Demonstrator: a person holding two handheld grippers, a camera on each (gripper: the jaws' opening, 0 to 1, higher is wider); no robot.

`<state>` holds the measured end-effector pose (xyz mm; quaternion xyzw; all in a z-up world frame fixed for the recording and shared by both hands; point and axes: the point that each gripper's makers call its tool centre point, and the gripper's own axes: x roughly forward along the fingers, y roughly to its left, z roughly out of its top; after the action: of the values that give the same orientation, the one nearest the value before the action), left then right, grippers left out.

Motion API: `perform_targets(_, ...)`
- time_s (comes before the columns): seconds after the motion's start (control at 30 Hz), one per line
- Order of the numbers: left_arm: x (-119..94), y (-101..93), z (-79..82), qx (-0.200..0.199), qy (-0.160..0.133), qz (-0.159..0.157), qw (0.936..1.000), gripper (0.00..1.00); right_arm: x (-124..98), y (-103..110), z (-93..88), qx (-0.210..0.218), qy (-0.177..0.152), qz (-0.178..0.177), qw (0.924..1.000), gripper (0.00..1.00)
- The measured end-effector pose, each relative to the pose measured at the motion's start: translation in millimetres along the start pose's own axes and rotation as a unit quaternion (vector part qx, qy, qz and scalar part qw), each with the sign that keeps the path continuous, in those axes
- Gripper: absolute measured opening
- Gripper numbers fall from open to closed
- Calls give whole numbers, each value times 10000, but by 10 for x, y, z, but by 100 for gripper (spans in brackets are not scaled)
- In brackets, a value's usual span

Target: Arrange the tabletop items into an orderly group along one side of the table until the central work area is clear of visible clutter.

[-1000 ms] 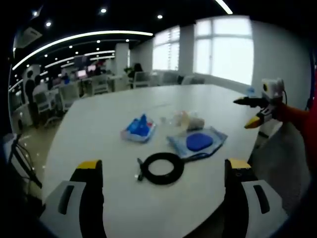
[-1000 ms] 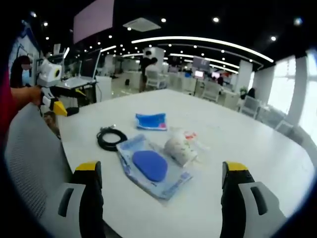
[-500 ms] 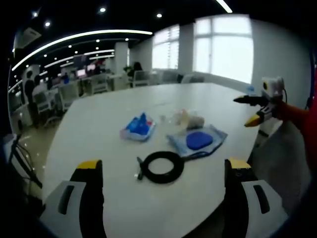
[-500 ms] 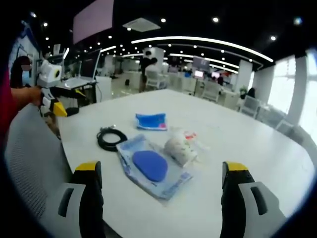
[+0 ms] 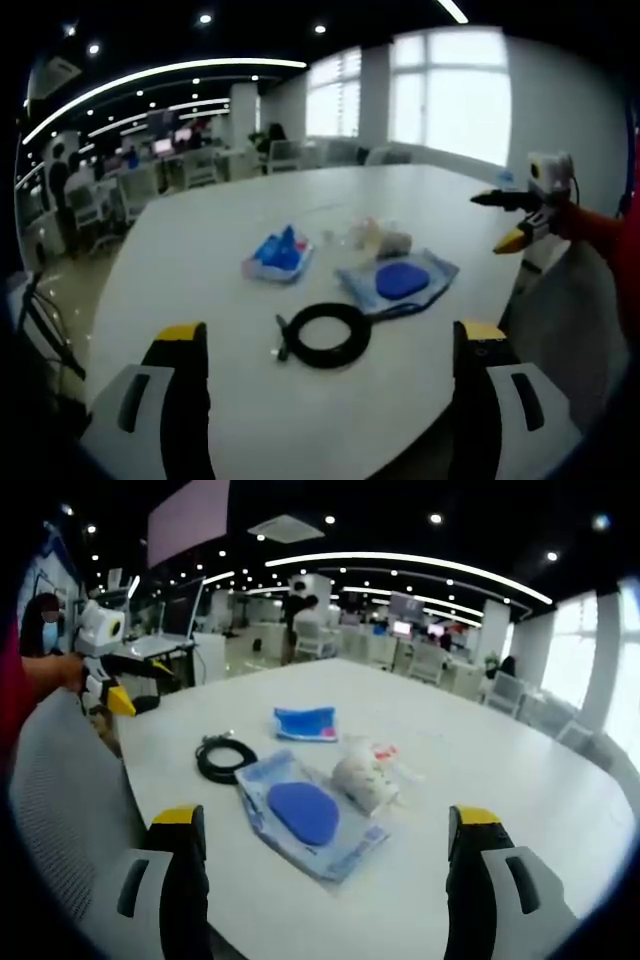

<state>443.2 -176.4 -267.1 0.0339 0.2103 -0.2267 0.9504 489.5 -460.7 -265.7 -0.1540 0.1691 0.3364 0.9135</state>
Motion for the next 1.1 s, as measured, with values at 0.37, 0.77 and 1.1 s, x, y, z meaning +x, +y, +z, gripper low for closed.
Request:
perform_targets(0.37,5,-17,-13,3,31,-34,10000,98,6,11,-14,-13,34,23,10000,99)
perform_targets(0.77,11,-14,-35,19,89,-26,10000,97,5,11,-16,4,29,29,10000,99)
perform_targets(1.1,10,-8,-41,8,106,-10,9999,97,4,11,-12,12,24,29,10000,99)
